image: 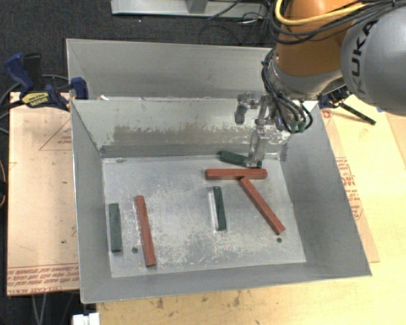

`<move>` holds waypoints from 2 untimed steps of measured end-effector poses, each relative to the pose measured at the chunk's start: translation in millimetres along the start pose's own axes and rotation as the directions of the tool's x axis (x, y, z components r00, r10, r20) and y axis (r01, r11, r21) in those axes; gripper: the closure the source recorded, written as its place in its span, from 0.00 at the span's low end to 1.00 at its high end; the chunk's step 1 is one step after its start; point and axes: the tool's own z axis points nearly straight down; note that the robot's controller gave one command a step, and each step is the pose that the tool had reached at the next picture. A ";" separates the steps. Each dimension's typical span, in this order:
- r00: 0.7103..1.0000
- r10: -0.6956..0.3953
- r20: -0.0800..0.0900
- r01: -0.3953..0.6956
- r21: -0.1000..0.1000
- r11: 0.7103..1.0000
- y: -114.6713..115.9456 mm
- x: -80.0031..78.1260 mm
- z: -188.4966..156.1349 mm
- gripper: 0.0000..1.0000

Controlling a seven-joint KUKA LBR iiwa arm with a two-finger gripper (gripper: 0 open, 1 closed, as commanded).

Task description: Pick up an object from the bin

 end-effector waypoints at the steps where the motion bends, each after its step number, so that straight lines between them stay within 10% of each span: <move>1: 0.988 -0.154 -0.008 0.154 -0.001 0.988 -41.3 11.3 117.1 0.00; 2: 0.981 -0.192 0.006 0.192 0.000 0.981 -27.3 -4.0 172.0 0.00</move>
Offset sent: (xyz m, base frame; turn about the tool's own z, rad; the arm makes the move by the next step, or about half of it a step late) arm -0.0095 -0.0401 -0.1124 -0.1581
